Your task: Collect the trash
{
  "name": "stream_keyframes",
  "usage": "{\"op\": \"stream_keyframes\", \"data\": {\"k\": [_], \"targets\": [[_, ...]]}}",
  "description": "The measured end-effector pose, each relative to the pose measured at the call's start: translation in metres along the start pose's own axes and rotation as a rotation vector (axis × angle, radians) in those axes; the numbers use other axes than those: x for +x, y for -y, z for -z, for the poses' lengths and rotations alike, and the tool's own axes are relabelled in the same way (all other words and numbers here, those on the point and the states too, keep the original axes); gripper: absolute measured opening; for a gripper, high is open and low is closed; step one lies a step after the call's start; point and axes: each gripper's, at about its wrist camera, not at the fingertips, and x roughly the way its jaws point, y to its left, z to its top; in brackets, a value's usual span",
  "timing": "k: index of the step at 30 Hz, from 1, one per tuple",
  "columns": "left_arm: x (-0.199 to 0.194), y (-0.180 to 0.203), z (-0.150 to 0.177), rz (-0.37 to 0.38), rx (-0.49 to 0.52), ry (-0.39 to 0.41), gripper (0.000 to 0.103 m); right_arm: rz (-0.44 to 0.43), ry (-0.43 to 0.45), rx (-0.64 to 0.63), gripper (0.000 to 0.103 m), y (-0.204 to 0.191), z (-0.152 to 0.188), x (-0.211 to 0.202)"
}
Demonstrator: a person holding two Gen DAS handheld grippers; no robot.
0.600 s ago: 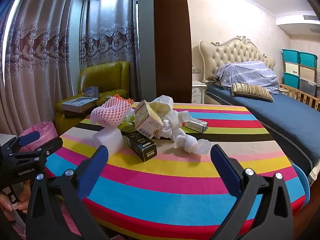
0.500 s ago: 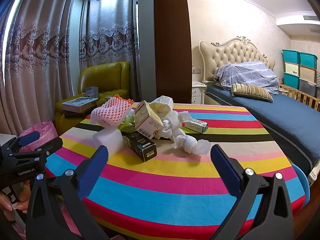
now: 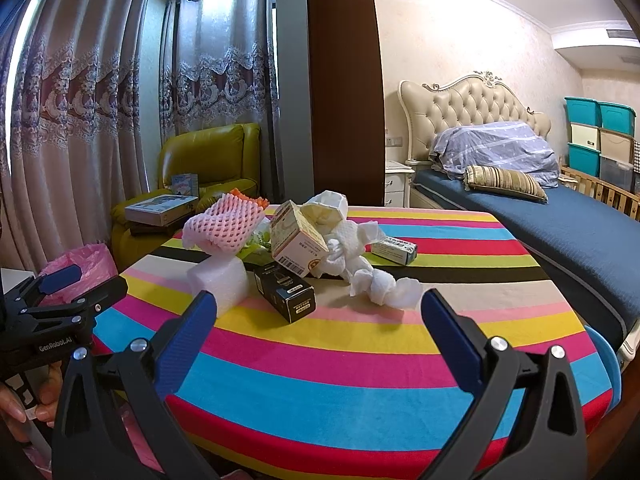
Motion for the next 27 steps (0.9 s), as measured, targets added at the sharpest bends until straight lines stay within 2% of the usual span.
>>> {"op": "stream_keyframes", "data": {"k": [27], "targets": [[-0.0003,0.0001,0.0005,0.0,0.0,-0.002,0.097,-0.004,-0.003,0.012,0.099,0.0032,-0.002,0.0018]]}}
